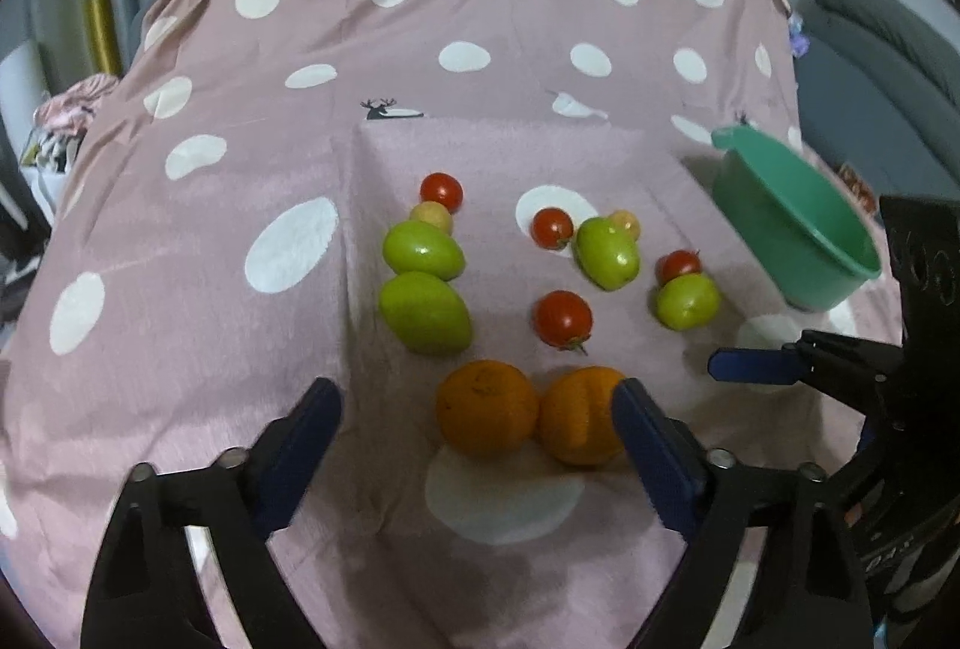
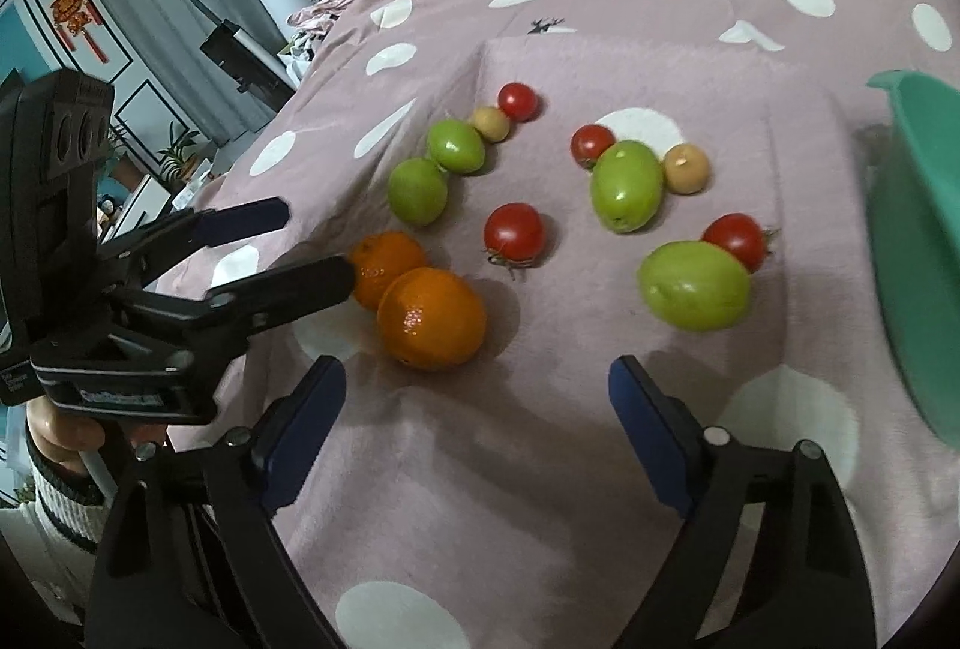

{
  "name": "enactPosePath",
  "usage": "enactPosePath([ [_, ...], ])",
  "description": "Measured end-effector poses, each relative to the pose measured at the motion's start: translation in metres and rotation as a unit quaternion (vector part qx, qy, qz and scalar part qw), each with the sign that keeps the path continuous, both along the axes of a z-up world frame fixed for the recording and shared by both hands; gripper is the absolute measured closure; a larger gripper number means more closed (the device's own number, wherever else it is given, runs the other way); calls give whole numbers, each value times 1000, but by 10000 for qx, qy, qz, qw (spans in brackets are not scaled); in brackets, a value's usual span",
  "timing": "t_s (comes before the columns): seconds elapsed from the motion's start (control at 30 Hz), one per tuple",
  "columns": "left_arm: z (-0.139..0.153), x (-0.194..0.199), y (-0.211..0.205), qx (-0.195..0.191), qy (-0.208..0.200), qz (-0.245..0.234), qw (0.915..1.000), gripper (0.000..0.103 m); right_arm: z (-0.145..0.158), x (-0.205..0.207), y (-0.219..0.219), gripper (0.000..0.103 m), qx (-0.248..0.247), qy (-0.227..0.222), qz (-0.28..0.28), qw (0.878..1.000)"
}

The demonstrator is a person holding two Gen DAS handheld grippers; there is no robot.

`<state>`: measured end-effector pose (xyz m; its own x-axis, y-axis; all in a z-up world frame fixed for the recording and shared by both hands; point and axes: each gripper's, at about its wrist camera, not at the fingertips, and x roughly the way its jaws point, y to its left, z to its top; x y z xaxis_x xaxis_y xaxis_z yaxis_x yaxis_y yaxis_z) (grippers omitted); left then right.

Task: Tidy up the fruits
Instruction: 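Move both grippers forward toward the two oranges, then grasp one orange with the left gripper while the right gripper grasps the other orange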

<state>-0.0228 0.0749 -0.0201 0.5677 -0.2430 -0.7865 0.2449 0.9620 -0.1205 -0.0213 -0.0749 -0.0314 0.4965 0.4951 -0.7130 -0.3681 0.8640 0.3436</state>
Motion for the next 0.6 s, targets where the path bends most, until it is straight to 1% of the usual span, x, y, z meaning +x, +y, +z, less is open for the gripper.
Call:
enactPosePath([
  [0.1, -5, 4, -3, 143, 52, -70, 9999, 19, -2, 3, 4, 18, 11, 117, 130, 9998],
  [0.2, -10, 7, -3, 272, 90, -107, 9995, 26, -6, 8, 5, 21, -30, 296, 257, 9992],
  [0.27, -13, 10, -1, 252, 161, -117, 9995, 32, -10, 12, 7, 22, -2, 389, 304, 9988],
  [0.37, -18, 12, 1, 270, 215, -98, 9994, 32, -14, 16, 10, 29, 87, 477, 360, 9982],
  [0.6, -21, 15, -1, 261, 220, -201, 9992, 34, -19, 24, 17, 34, 71, 481, 399, 9980],
])
